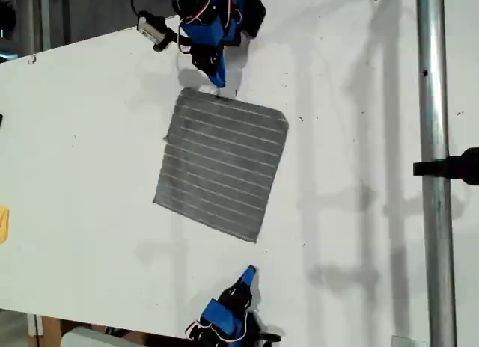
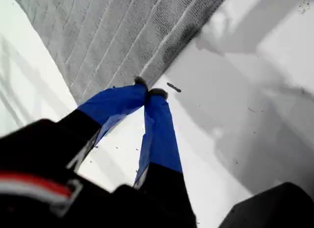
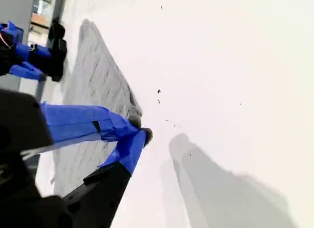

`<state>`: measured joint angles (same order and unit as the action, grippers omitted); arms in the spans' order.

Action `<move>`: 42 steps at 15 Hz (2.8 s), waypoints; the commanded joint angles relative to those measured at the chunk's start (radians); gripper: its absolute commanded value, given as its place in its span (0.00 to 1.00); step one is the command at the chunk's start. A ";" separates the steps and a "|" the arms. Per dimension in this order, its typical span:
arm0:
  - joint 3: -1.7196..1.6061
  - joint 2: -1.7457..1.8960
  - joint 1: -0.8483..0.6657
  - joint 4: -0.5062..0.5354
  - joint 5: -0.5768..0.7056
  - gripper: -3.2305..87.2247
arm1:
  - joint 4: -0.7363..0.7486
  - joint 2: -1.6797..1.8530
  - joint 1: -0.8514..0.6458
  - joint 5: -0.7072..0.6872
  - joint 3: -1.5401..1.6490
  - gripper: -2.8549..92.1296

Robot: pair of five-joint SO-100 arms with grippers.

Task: Grasp corners of a towel and fold twice.

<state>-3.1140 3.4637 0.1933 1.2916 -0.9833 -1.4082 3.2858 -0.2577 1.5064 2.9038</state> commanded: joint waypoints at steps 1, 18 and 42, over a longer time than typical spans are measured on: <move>-0.006 0.006 -0.071 0.000 -0.606 0.01 | -0.008 0.002 0.009 -0.014 -0.011 0.04; 0.155 -0.011 -0.104 -0.081 -0.755 0.00 | -0.008 0.002 0.011 -0.014 -0.011 0.04; 0.403 -0.687 -0.132 -0.333 -0.796 0.00 | 0.061 0.009 -0.028 -0.195 -0.155 0.03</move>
<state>-2.8133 2.8716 0.0706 1.0186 -1.7825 -1.3821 3.2950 -0.2807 1.3637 2.8409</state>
